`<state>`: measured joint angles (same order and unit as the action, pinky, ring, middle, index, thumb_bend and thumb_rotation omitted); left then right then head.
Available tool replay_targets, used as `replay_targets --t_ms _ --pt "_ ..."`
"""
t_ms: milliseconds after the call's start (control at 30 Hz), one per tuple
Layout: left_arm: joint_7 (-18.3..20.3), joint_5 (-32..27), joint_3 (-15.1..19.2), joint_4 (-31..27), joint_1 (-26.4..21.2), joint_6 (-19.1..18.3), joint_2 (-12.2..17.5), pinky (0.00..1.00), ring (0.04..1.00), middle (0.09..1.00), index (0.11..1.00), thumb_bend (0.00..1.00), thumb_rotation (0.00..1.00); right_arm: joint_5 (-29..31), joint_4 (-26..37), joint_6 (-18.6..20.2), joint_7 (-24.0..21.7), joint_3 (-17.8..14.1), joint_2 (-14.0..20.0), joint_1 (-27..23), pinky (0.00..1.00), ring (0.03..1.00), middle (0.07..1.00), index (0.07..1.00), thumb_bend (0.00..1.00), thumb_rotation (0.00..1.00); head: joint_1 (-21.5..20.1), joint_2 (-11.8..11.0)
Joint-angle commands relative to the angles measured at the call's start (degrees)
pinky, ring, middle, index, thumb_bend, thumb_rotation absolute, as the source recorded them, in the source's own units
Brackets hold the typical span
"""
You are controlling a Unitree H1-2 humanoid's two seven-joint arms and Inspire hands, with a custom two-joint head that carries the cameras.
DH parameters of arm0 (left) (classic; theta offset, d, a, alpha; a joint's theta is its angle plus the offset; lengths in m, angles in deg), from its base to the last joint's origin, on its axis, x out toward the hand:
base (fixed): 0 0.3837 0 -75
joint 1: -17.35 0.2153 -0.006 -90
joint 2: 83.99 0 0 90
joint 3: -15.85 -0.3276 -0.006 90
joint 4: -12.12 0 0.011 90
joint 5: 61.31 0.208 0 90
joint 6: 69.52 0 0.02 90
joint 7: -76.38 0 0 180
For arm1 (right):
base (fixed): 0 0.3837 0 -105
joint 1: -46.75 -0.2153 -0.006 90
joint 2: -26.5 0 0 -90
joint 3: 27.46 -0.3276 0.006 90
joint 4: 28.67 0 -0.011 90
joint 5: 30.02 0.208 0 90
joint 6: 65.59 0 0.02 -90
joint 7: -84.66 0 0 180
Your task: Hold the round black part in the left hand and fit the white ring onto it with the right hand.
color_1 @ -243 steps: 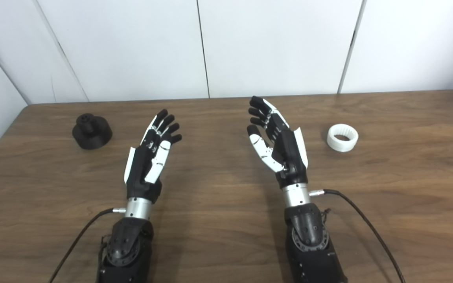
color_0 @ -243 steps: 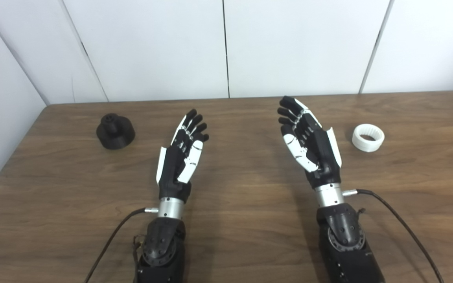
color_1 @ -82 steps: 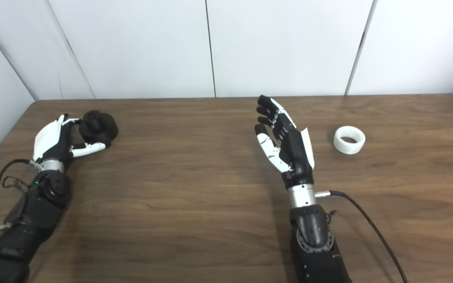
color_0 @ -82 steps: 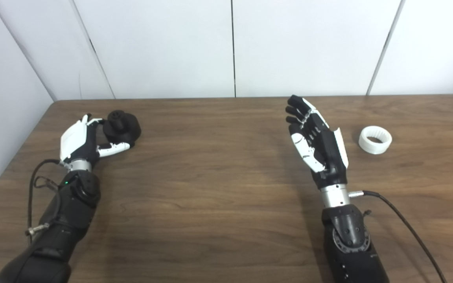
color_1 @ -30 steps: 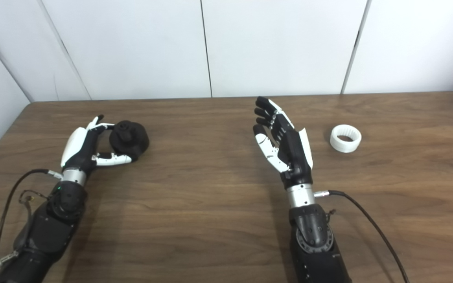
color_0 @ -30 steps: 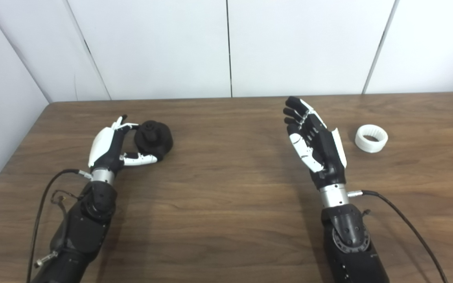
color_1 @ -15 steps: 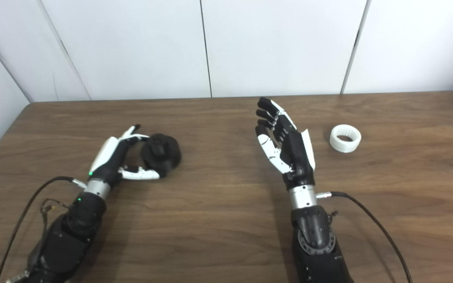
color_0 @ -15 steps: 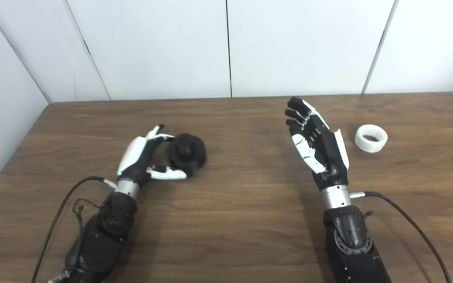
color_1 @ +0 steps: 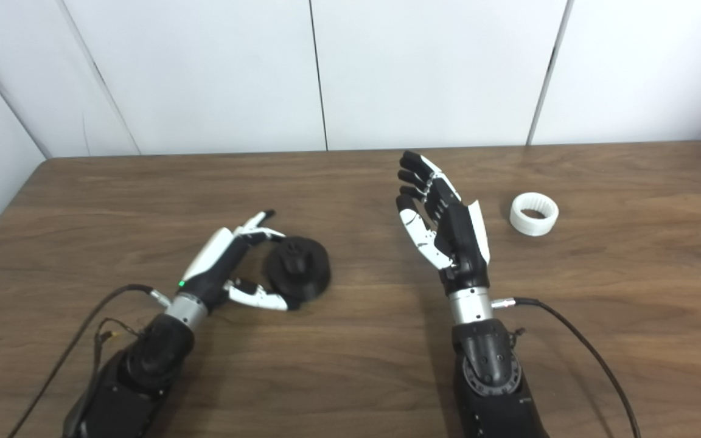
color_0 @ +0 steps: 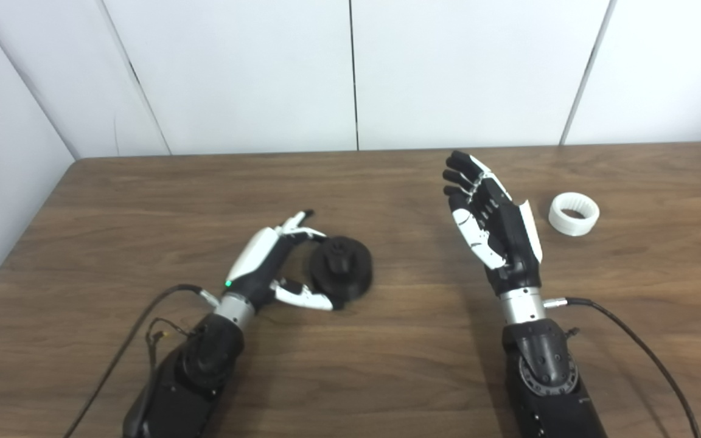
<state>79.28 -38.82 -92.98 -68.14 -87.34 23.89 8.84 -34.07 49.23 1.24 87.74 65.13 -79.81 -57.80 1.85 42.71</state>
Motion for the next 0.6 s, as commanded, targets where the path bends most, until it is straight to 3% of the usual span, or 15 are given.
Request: replay_targets --t_ms 0,300,567 --pt "2.3 2.5 -2.0 -1.6 -0.1 1.3 -0.2 1.0 1.0 1.0 0.617 0.94 0.28 -0.5 -1.6 -0.4 0.3 -0.7 0.9 2.1 0.75 0.807 0.837 0.831 0.37 0.53 0.0 0.0" --pt "4.4 4.1 -4.6 -2.9 1.1 2.6 -1.6 1.0 1.0 1.0 0.616 0.96 0.33 -0.5 -1.1 0.0 0.2 -0.6 0.8 2.4 0.76 0.81 0.838 0.832 0.37 0.53 -0.4 0.2" --pt "4.8 4.3 -4.1 -2.6 1.6 3.7 -0.8 1.0 1.0 1.0 0.616 0.96 0.34 -0.7 -1.7 -0.6 0.5 -0.2 -0.1 2.4 0.77 0.816 0.838 0.828 0.37 0.53 -6.5 0.1"
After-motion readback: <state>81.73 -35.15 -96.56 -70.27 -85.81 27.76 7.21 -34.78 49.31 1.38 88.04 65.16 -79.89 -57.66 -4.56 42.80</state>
